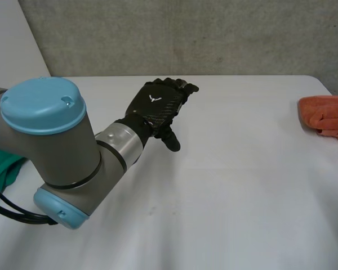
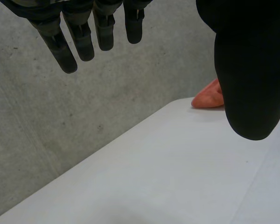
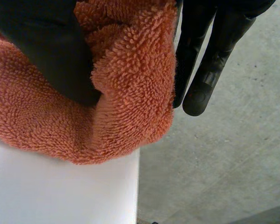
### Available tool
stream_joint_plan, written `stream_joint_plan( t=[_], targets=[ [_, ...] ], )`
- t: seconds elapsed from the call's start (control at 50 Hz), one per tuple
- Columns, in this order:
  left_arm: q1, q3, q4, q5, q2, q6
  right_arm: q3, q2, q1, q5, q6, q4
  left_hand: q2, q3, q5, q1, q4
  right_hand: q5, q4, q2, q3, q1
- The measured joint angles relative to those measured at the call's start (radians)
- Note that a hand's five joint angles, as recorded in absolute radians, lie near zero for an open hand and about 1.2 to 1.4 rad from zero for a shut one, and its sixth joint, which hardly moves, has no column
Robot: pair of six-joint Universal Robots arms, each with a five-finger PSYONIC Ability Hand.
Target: Fold the laundry.
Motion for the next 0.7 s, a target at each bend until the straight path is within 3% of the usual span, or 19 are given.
stream_joint_plan(
  t=[0.06,0.1,0.12,0.14,0.18,0.42,0.58,0.7],
  targets=[
    [-0.002,-0.001,0.0,0.0,0.0,0.0,-0.008,0.012,-0.003,-0.003,-0.017,-0.021,0.0,0.0,0.0,0.0,0.0,-0.108,-0.121,-0.134,-0.128,-0.093],
    [-0.003,-0.001,-0.001,0.0,0.0,0.0,-0.011,0.018,-0.003,-0.003,-0.032,-0.034,0.0,0.0,0.0,0.0,0.0,-0.42,-0.434,-0.474,-0.445,-0.389],
    [-0.003,-0.001,-0.001,0.0,0.0,0.0,-0.011,0.02,-0.002,-0.003,-0.037,-0.038,0.0,0.0,0.0,0.0,0.0,-0.42,-0.434,-0.474,-0.445,-0.389],
    [-0.003,-0.002,-0.001,0.0,0.001,0.0,-0.011,0.023,-0.002,-0.002,-0.05,-0.045,0.0,0.0,0.0,0.0,0.0,-0.721,-0.731,-0.752,-0.744,-0.612],
    [-0.004,-0.004,-0.001,0.0,0.001,0.0,-0.009,0.025,0.0,-0.001,-0.067,-0.053,0.0,0.0,0.0,0.0,0.0,-0.833,-0.844,-0.863,-0.869,-0.687],
    [-0.005,-0.014,-0.004,0.0,0.008,0.0,0.005,0.002,0.001,0.042,-0.129,-0.05,0.0,0.0,0.0,0.0,0.0,-0.84,-0.85,-0.878,-0.888,-0.693],
    [-0.003,-0.036,-0.005,0.0,0.021,-0.001,0.003,-0.1,-0.058,0.216,-0.386,-0.058,0.0,0.0,0.0,0.0,0.0,-0.85,-0.85,-0.878,-0.888,-0.693],
    [0.005,-0.055,-0.004,-0.001,0.049,-0.001,0.003,-0.204,-0.076,0.259,-0.451,-0.094,0.0,0.0,0.0,0.0,0.0,-0.85,-0.85,-0.878,-0.888,-0.693]
  ],
)
